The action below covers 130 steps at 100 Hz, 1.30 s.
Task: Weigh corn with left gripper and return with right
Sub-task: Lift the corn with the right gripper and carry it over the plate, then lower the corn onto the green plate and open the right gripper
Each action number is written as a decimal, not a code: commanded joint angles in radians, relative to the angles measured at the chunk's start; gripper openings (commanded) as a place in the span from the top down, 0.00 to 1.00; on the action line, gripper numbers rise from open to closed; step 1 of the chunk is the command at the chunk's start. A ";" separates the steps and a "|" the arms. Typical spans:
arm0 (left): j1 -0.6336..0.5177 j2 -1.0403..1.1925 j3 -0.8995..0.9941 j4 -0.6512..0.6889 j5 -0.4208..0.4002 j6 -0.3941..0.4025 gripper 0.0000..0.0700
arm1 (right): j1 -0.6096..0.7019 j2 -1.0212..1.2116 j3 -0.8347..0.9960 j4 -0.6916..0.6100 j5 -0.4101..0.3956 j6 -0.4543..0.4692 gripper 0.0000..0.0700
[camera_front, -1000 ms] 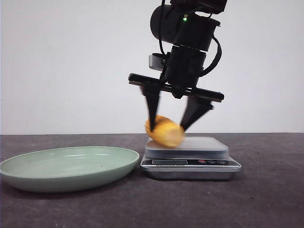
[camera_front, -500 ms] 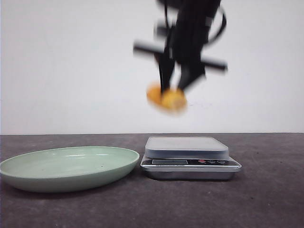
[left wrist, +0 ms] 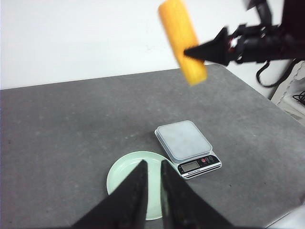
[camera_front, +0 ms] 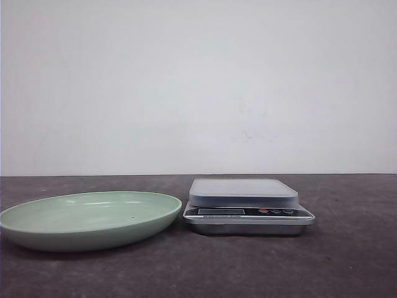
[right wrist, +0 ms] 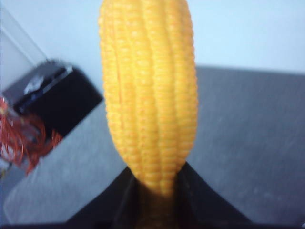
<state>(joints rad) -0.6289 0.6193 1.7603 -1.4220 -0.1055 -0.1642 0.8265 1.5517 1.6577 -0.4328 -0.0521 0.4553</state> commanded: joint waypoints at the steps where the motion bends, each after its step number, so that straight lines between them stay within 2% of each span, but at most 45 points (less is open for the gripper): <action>1: -0.006 0.007 0.017 -0.033 0.002 0.018 0.98 | 0.027 0.039 0.011 -0.023 0.006 0.041 1.00; 33: -0.006 0.006 0.017 -0.034 0.002 0.018 0.98 | 0.083 0.272 0.011 -0.126 0.027 0.179 1.00; 57: -0.006 0.006 0.017 -0.036 0.002 0.017 0.98 | 0.085 0.466 0.011 -0.133 0.026 0.361 1.00; 86: -0.006 0.006 0.017 -0.037 0.009 0.018 0.98 | 0.085 0.543 0.011 -0.164 0.023 0.444 0.99; 91: -0.006 0.006 0.017 -0.037 0.009 0.018 0.98 | 0.085 0.543 0.011 -0.165 0.024 0.457 0.91; 103: -0.006 0.006 0.017 -0.037 0.009 0.018 0.98 | 0.086 0.543 0.011 -0.167 0.013 0.462 0.51; 114: -0.006 0.006 0.017 -0.038 0.009 0.018 0.98 | 0.085 0.543 0.011 -0.166 -0.032 0.480 0.25; 120: -0.006 0.006 0.017 -0.039 0.009 0.018 0.98 | 0.085 0.539 0.011 -0.160 -0.041 0.480 0.17; 130: -0.006 0.006 0.017 -0.039 0.009 0.018 0.98 | 0.076 0.507 0.018 -0.159 -0.028 0.463 0.17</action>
<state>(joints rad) -0.6289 0.6193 1.7603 -1.4223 -0.1005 -0.1631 0.9001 2.0754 1.6505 -0.5983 -0.0937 0.9207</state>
